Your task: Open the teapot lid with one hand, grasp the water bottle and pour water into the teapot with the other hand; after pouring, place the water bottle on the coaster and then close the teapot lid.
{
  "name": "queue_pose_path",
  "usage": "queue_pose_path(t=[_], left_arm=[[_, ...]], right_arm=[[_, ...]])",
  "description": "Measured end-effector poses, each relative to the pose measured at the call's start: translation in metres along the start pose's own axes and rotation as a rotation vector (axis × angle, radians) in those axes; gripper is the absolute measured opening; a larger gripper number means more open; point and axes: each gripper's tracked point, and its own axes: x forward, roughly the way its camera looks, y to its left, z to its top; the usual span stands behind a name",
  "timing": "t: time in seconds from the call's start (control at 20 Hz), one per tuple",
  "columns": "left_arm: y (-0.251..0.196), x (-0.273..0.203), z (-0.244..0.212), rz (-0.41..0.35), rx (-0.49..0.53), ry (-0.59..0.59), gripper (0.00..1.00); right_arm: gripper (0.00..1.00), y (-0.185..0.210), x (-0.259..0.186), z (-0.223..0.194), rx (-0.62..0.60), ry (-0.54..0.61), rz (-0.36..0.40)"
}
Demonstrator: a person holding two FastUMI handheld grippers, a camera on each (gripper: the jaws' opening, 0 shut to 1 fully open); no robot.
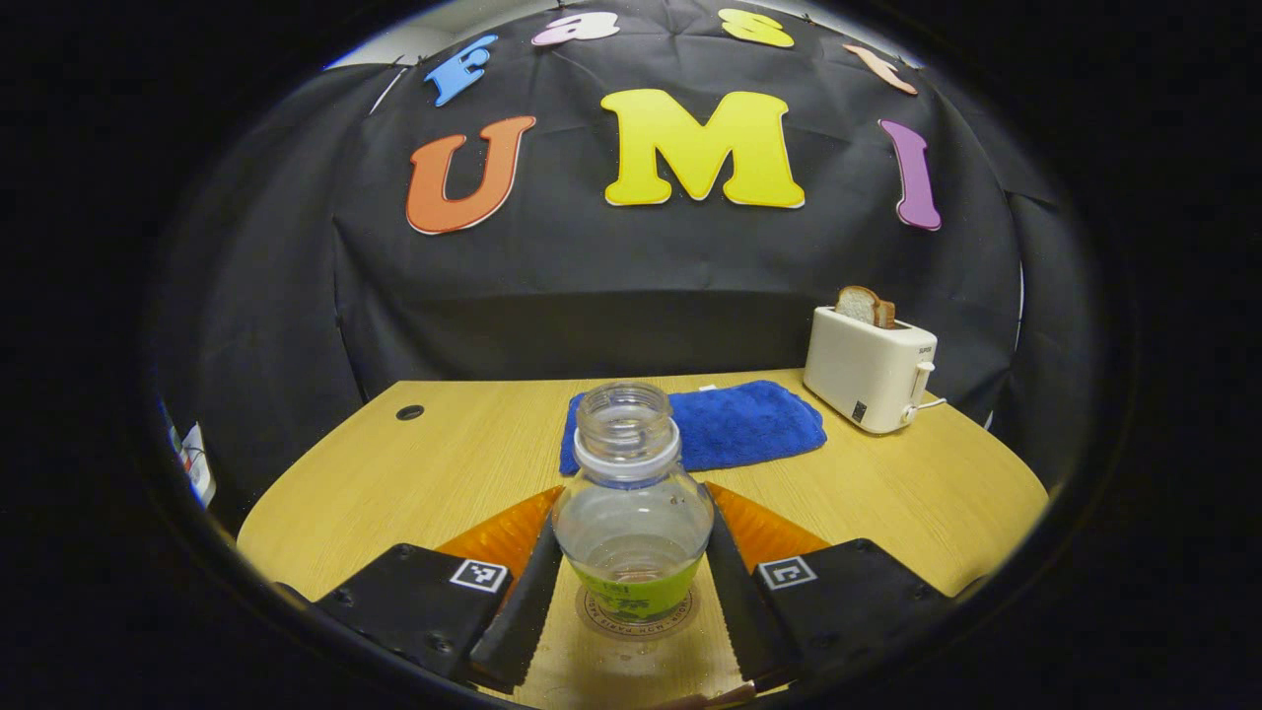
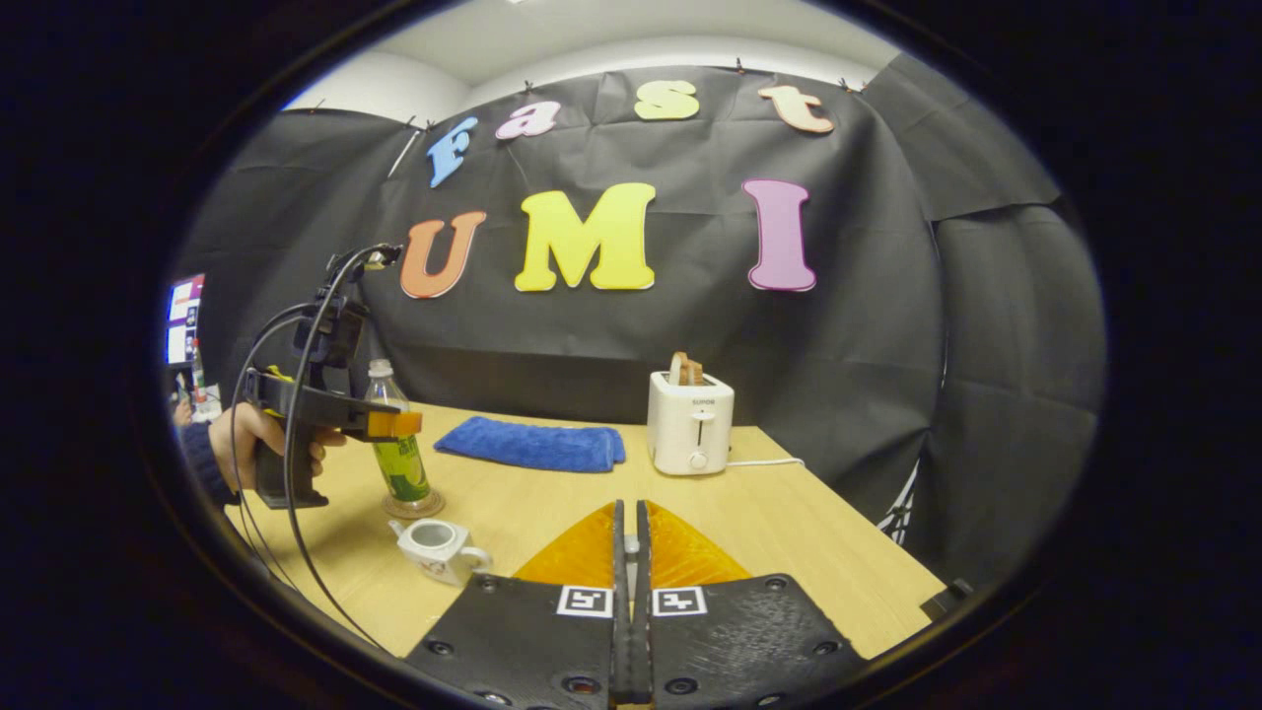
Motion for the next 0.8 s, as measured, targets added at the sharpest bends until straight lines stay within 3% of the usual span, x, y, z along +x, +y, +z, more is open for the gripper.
queue_pose_path(t=[0.2, 0.5, 0.8], left_arm=[[-0.001, 0.001, -0.005, 0.002, 0.026, 0.022, 0.80], [-0.005, -0.011, 0.013, -0.010, 0.037, -0.042, 0.92], [-0.003, -0.045, 0.038, -0.034, 0.031, -0.152, 0.98]], right_arm=[[0.00, 0.001, 0.006, -0.008, -0.005, 0.022, 0.003], [0.00, 0.008, 0.008, -0.009, -0.020, 0.025, 0.011], [0.00, 0.031, 0.006, -0.014, -0.007, 0.016, 0.089]])
